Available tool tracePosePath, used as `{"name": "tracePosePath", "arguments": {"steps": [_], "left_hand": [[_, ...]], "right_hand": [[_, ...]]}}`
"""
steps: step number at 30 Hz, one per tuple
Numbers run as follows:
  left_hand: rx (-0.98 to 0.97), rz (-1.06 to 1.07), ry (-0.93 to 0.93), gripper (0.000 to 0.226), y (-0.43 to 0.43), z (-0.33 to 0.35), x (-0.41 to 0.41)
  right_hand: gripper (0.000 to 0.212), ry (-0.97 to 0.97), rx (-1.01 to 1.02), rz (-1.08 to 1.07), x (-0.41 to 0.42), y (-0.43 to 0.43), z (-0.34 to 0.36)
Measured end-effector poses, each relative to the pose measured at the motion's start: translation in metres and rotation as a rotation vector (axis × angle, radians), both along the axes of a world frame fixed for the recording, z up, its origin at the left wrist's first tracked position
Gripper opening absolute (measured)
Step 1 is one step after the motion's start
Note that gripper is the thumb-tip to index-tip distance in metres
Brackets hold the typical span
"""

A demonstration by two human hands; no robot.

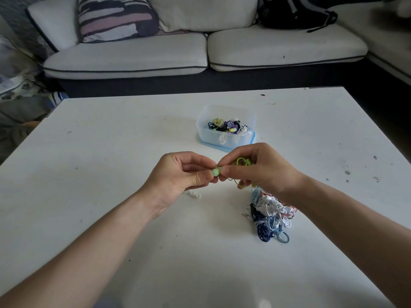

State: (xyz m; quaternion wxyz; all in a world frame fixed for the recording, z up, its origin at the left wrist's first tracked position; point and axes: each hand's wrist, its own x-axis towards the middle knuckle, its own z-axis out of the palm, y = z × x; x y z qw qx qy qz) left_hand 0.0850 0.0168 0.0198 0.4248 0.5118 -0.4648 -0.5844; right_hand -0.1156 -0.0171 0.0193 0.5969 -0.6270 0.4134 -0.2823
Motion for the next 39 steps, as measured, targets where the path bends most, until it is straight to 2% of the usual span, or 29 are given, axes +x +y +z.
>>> {"name": "tracePosePath", "arguments": {"steps": [7,16,21,31,36,39], "left_hand": [[0.003,-0.029,0.052,0.016,0.0004,0.0018,0.0001],[-0.017,0.010,0.004,0.019,0.0005,-0.0002,-0.0013],[-0.010,0.010,0.055,0.016,0.0003,0.0013,-0.0006],[-0.005,-0.011,0.026,0.018,-0.0008,-0.0024,0.0005],[-0.035,-0.021,-0.009,0.019,-0.0015,0.0006,-0.0002],[-0.020,0.044,-0.017,0.017,-0.0033,-0.0026,0.0020]], "right_hand": [[0.005,-0.044,0.051,0.036,-0.0032,-0.0012,-0.0014],[0.004,-0.031,-0.006,-0.008,-0.0008,-0.0004,-0.0035],[0.004,-0.053,-0.003,0.002,-0.0018,-0.0008,-0.0014],[0.005,-0.011,-0.048,0.015,-0.0007,-0.0003,0.0001],[0.006,-0.102,0.041,0.048,-0.0026,-0.0010,-0.0032],[0.009,-0.203,0.143,0.080,-0.0019,-0.0010,-0.0052]]}}
